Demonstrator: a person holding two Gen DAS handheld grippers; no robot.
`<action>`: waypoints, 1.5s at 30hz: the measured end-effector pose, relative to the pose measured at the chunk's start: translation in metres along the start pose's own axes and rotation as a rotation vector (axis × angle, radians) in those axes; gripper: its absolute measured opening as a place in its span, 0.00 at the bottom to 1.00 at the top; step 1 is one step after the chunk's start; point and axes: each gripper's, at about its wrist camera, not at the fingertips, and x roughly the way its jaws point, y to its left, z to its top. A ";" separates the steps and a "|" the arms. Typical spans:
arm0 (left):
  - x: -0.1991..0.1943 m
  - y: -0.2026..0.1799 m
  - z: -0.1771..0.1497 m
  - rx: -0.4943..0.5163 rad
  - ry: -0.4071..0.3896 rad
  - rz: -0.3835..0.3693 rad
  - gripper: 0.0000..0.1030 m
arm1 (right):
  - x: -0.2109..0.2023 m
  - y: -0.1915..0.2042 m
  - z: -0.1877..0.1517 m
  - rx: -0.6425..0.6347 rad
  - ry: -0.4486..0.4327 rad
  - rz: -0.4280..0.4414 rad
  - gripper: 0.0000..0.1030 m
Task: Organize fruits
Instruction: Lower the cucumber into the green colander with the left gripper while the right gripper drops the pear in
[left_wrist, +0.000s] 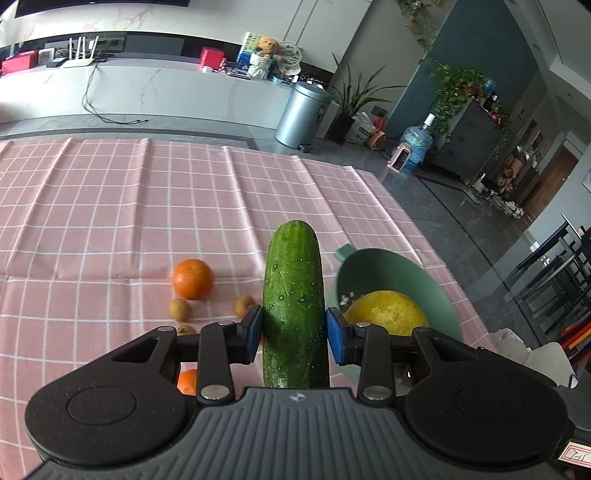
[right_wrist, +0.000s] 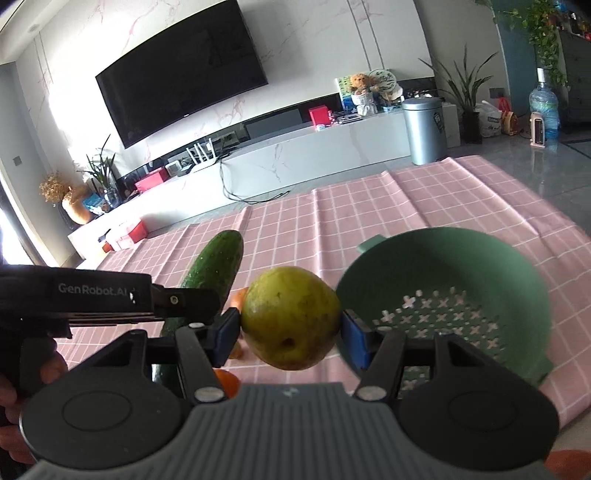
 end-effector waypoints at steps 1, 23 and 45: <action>0.006 -0.009 0.004 0.010 0.007 -0.015 0.40 | -0.005 -0.008 0.004 0.001 -0.002 -0.021 0.55; 0.139 -0.085 0.019 0.186 0.412 -0.023 0.40 | 0.052 -0.096 0.018 -0.138 0.335 -0.183 0.55; 0.163 -0.093 0.019 0.237 0.521 0.021 0.46 | 0.064 -0.086 0.015 -0.236 0.435 -0.192 0.56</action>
